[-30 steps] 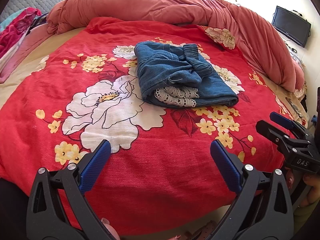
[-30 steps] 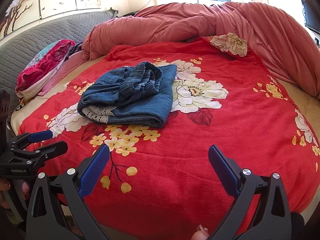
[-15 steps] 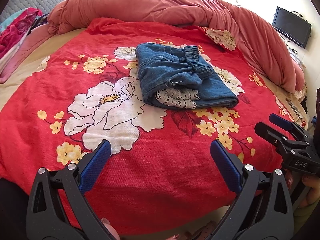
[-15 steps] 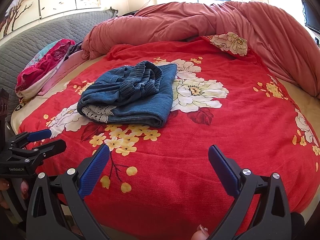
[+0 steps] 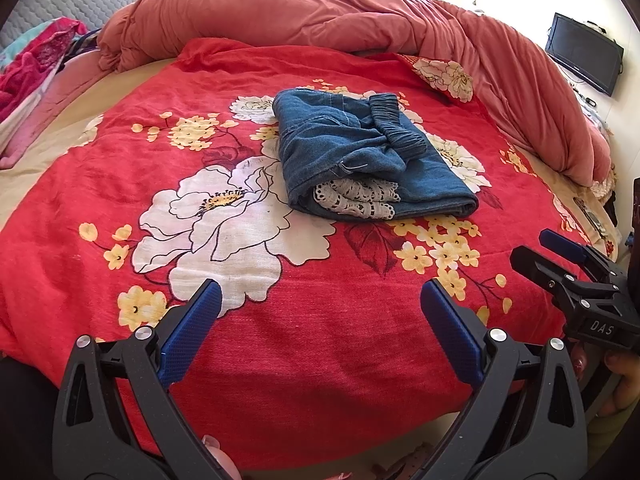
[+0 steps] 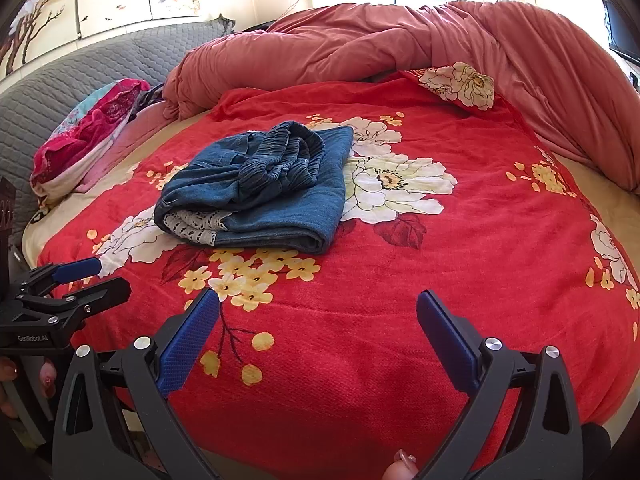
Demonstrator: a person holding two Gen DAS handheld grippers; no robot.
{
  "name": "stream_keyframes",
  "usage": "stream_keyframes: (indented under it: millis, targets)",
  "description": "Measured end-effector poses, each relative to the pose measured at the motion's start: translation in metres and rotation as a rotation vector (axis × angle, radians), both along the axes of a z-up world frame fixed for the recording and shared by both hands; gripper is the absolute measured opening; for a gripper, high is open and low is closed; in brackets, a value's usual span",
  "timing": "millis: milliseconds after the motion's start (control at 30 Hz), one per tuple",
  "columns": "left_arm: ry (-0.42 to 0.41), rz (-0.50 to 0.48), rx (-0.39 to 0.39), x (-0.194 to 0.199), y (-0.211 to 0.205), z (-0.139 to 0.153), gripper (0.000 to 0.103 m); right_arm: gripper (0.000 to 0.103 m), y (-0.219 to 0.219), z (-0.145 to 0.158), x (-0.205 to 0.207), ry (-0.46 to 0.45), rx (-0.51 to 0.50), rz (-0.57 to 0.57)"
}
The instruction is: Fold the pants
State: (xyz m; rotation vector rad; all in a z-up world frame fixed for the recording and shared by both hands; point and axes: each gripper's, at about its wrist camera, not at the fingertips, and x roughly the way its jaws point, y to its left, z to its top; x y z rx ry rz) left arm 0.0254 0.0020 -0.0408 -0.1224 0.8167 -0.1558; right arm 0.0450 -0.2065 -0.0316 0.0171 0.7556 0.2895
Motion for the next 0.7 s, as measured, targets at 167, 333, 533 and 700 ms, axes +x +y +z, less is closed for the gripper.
stream_keyframes:
  millis: [167, 333, 533, 700]
  targets:
    - [-0.001, 0.006, 0.002, -0.0004, 0.0012, 0.0003, 0.094, 0.098, -0.0006, 0.0000, -0.0005, 0.000, 0.000, 0.001]
    - [0.000, 0.013, 0.004, -0.0001, 0.0020, 0.0005, 0.094, 0.098, -0.0003, -0.0001, -0.0005, -0.001, 0.000, 0.000]
    - [-0.001, 0.018, 0.007, -0.0005, 0.0017, 0.0010, 0.094, 0.098, -0.0004, -0.0001, -0.0005, 0.000, 0.000, -0.002]
    - [-0.001, 0.023, 0.012, -0.0009, 0.0016, 0.0022, 0.094, 0.098, -0.0009, 0.0000, -0.0009, -0.002, 0.001, -0.003]
